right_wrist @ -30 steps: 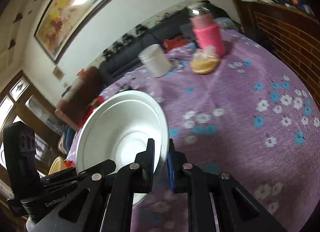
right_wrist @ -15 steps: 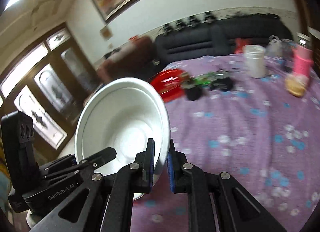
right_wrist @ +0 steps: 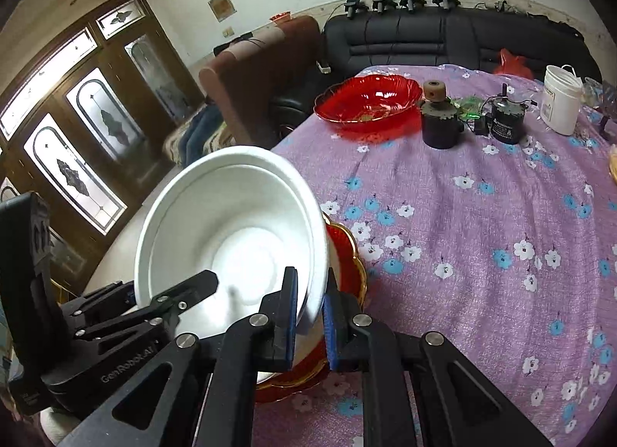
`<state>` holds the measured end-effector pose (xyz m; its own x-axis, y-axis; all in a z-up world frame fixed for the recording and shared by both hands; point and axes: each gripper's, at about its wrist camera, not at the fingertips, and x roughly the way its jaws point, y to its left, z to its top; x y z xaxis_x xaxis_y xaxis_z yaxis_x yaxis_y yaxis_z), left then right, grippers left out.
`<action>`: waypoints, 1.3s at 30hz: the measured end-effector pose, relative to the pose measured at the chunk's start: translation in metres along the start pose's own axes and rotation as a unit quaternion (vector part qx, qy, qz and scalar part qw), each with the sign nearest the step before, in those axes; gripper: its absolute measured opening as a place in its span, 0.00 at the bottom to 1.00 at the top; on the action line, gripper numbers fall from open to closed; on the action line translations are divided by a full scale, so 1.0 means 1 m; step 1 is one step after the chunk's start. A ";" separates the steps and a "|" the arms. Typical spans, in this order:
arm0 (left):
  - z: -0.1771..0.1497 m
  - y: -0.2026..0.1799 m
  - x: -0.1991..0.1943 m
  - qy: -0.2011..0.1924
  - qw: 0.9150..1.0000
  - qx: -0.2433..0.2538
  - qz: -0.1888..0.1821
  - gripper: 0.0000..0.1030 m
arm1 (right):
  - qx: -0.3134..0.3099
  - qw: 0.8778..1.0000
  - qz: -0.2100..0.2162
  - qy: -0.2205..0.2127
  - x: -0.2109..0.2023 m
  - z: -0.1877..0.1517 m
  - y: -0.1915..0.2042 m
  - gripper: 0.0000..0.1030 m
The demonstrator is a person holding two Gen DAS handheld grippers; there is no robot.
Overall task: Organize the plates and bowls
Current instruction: 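Lower the white bowl onto the cream bowls and open the right gripper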
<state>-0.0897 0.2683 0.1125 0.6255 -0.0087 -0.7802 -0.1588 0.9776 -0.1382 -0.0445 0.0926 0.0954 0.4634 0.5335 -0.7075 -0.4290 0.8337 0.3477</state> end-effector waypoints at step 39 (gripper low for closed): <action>-0.049 -0.033 -0.086 -0.190 0.976 -0.014 0.104 1.00 | 0.004 0.988 -0.080 -0.135 -0.086 -0.067 -0.018 0.78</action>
<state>-0.1757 0.2264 0.1537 0.8150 0.2742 -0.5105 -0.3308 0.9434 -0.0215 -0.1284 0.0221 0.1093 0.7153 0.4122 -0.5644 -0.3271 0.9111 0.2509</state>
